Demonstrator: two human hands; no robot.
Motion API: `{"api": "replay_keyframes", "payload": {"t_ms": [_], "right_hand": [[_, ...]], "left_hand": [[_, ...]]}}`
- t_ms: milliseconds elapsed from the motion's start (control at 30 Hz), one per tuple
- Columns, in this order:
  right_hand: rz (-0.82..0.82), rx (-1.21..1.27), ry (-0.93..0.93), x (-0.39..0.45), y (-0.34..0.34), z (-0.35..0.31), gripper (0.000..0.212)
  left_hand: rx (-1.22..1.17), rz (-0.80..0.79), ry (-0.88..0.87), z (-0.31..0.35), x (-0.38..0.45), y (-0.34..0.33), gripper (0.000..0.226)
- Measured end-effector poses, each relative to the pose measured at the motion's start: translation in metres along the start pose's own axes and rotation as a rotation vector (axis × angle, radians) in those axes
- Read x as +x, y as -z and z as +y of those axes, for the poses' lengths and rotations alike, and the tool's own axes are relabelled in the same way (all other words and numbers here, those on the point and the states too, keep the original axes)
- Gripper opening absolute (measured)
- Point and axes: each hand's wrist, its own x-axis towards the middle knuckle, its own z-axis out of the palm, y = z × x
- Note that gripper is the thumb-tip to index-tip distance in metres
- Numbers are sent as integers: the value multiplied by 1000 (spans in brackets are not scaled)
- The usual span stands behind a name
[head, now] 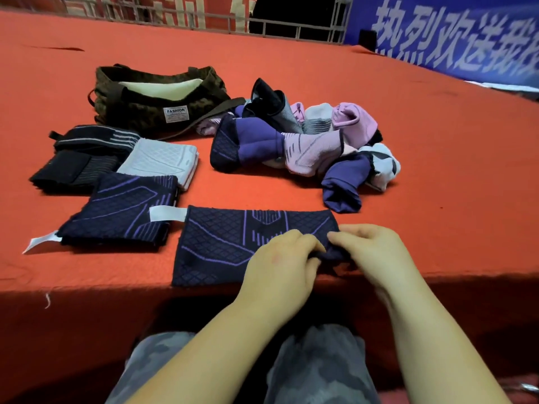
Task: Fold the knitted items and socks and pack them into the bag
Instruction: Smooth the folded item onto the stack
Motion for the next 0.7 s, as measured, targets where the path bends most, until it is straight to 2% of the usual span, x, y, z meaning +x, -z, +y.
{"api": "replay_keyframes", "payload": {"t_ms": [67,133,233,367,433,500,600,667,700], "right_hand": [[-21,211,32,-5,-7,-13,8],[-74,350,102,-12,-19,-27,9],[-215,309,255,-29,-46,-39,12],[-416,163,390,-49,-87,-36,35],[-492,185,391,-54,-104,-34,32],[-536,198,394,-57,-117,-32,27],[-573,109,422,-60,-126,-31,22],[-596,-9,478,-62,-127,-28,29],[-598,-66,496,-61,-127,-26,30]], "left_hand": [[-197,79,139,1,-3,9,9],[-416,140,281,0,-7,20,10],[-787,218,467,-6,-15,39,13],[-1125,321,676,-17,-28,70,21],[-1122,326,748,-31,-33,84,26],[-1033,266,829,-44,-39,95,29],[-906,275,910,-61,-48,104,15],[-782,278,908,-67,-54,105,2],[-722,270,899,-70,-58,104,7]]}}
